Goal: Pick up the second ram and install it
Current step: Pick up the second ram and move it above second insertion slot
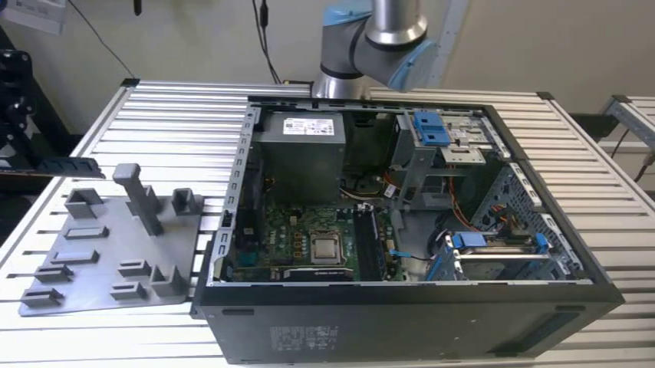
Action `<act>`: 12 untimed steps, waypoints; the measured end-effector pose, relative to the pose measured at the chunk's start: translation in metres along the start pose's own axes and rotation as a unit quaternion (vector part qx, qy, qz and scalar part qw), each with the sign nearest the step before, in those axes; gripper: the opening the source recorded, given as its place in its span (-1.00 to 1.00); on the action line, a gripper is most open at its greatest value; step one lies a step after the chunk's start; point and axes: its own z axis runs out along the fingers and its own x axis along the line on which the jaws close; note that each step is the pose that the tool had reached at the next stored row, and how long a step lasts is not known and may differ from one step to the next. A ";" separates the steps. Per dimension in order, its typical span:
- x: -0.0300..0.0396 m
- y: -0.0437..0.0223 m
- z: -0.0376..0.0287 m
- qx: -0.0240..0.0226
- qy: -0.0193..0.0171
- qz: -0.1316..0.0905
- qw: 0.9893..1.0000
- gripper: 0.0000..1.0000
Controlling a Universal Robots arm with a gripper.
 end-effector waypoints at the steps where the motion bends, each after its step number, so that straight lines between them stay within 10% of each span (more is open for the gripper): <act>1: -0.0002 -0.0024 0.0000 0.000 0.000 0.000 1.000 -0.72; 12: -0.0020 -0.0308 0.0006 -0.001 0.000 0.000 1.000 -0.72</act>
